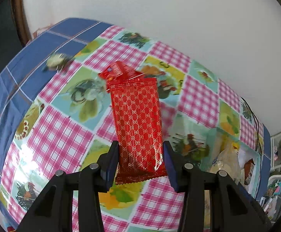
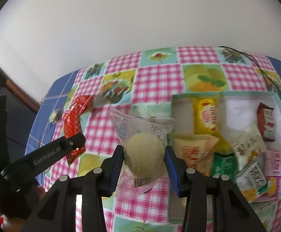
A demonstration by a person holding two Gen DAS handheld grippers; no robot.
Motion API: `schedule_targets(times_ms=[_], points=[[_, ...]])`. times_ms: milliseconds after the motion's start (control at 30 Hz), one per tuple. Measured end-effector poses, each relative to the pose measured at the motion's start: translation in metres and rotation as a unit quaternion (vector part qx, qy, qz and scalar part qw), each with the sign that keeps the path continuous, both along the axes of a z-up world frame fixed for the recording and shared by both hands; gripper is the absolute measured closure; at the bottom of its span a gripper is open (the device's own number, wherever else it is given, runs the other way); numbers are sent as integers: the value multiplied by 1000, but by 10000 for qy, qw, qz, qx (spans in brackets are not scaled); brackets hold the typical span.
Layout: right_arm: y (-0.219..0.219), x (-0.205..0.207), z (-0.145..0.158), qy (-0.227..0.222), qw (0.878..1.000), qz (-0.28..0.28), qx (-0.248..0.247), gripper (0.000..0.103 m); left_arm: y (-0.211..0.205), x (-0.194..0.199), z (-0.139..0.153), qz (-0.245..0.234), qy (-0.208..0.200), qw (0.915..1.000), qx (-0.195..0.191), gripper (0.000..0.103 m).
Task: Organize snacks
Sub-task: 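Carry both snacks over the white tray and open both tools to release them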
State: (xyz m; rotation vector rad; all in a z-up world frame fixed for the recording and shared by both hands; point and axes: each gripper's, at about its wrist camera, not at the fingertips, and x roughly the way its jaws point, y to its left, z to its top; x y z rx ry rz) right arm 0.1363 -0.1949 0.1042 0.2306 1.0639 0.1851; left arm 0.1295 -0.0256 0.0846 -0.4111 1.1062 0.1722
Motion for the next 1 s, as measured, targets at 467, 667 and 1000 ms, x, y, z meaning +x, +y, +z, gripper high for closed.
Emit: schedule_targets(times_ms=[467, 667, 1000], points=[[-112, -14, 11, -97, 9930, -1175, 60, 57, -100, 5, 31, -1269, -370, 9899, 511, 57], [-168, -24, 6, -25, 9836, -1796, 167, 57, -154, 2, 33, -1878, -442, 9785, 735, 57], [-216, -32, 2, 0, 9756, -2192, 121, 57, -221, -1, 22, -2610, -432, 9585, 1059, 56]])
